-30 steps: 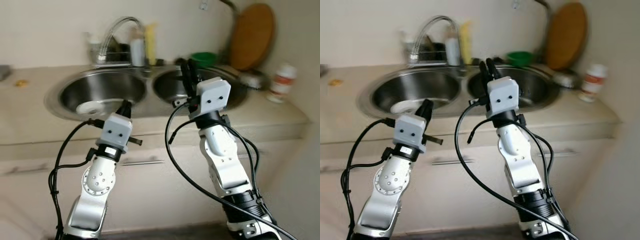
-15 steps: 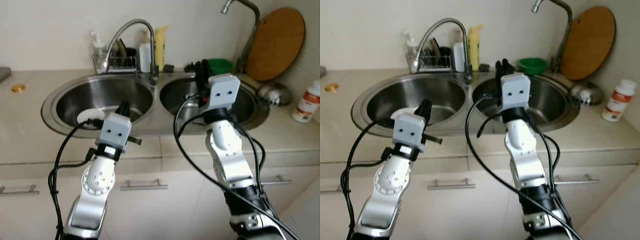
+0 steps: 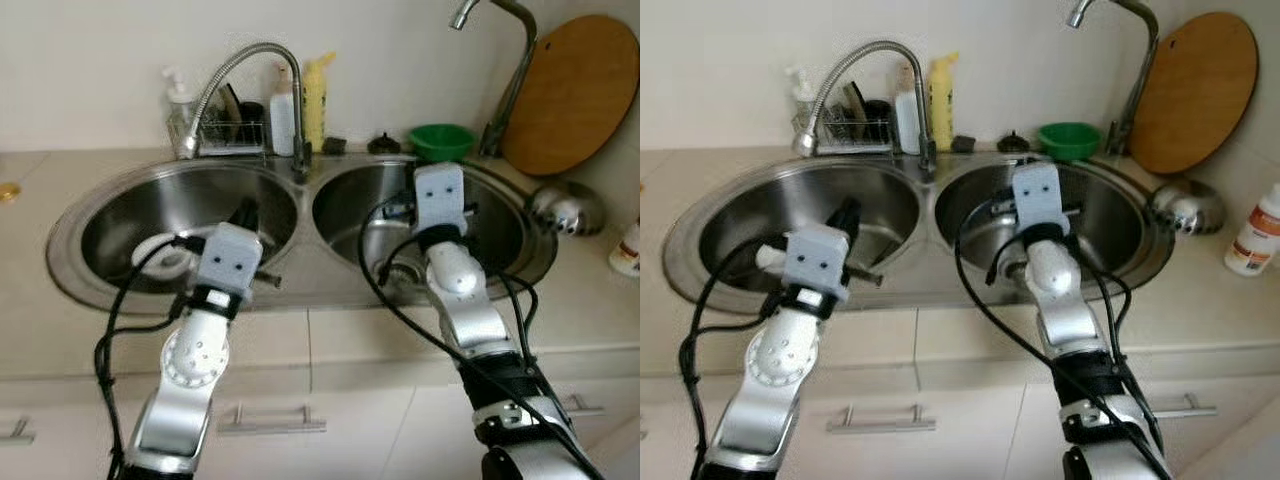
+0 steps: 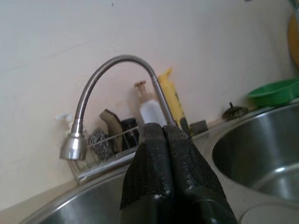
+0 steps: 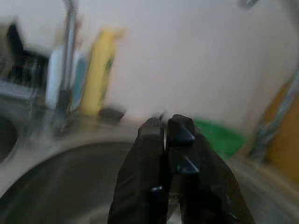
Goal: Kitchen organization
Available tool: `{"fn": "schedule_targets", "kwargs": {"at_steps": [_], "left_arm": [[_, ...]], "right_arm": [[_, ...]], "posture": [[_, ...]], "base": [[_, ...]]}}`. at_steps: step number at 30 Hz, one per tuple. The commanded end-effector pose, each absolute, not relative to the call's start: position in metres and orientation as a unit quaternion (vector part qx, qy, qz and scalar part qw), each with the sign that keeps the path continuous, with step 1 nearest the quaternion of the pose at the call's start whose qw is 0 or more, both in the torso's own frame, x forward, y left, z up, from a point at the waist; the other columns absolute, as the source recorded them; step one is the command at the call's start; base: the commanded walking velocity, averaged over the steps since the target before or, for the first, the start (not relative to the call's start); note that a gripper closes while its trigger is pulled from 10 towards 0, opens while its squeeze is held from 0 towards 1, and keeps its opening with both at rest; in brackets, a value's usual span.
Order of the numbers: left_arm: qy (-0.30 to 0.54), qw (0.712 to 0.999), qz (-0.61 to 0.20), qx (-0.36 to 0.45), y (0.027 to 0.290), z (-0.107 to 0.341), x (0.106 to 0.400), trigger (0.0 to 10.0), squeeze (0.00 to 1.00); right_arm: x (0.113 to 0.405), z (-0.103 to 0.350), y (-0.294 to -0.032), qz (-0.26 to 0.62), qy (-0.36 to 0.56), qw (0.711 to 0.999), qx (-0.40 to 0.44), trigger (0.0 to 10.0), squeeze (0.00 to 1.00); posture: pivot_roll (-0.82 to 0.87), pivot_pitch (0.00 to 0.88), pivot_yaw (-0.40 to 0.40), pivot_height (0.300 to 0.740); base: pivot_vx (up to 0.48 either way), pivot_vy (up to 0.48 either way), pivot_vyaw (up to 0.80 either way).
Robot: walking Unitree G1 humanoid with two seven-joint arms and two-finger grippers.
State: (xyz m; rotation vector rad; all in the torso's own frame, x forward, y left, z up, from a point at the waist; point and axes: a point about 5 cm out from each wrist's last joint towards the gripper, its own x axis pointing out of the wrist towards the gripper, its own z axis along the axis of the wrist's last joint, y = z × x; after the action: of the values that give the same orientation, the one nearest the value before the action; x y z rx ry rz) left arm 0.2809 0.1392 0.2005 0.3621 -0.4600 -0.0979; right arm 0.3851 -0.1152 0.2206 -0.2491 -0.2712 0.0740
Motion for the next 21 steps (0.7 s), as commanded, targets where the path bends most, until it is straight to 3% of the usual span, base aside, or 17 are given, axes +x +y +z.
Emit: {"fn": "schedule_targets", "kwargs": {"at_steps": [1,9,14,15,17,18,21], "left_arm": [[-0.226,0.956,-0.048,0.182,0.139,0.201,0.282,10.0,0.00],[-0.227,0.955,-0.057,0.184,0.135,0.202,0.284,10.0,0.00],[-0.227,0.955,-0.057,0.185,0.136,0.201,0.283,10.0,0.00],[-0.226,0.955,-0.056,0.186,0.136,0.201,0.283,10.0,0.00],[-0.225,0.955,-0.055,0.186,0.136,0.200,0.282,10.0,0.00],[-0.224,0.955,-0.055,0.186,0.136,0.200,0.282,10.0,0.00],[-0.224,0.955,-0.056,0.185,0.135,0.199,0.282,10.0,0.00]], "right_arm": [[0.393,0.216,-0.114,0.049,-0.091,0.988,-0.115,10.0,0.00],[0.412,0.198,-0.119,0.079,0.047,0.985,-0.147,10.0,0.00],[0.414,0.194,-0.125,0.078,0.069,0.985,-0.137,10.0,0.00],[0.414,0.195,-0.127,0.077,0.069,0.986,-0.129,10.0,0.16],[0.414,0.195,-0.127,0.077,0.067,0.987,-0.126,10.0,0.16],[0.414,0.196,-0.127,0.080,0.065,0.988,-0.117,10.0,1.00],[0.414,0.197,-0.123,0.091,0.053,0.991,-0.082,10.0,1.00]], "posture": [[-0.04,0.000,0.020,0.740],[-0.03,0.000,0.029,0.740],[-0.03,0.000,0.025,0.740],[-0.03,0.000,0.023,0.740],[-0.03,0.000,0.024,0.740],[-0.03,0.000,0.023,0.740],[-0.03,0.000,0.024,0.740]], "base": [[0.000,0.000,0.00],[0.000,0.000,0.00],[0.000,0.000,0.00],[0.000,0.000,0.00],[0.000,0.000,0.00],[0.000,0.000,0.00],[0.000,0.000,0.00]]}}
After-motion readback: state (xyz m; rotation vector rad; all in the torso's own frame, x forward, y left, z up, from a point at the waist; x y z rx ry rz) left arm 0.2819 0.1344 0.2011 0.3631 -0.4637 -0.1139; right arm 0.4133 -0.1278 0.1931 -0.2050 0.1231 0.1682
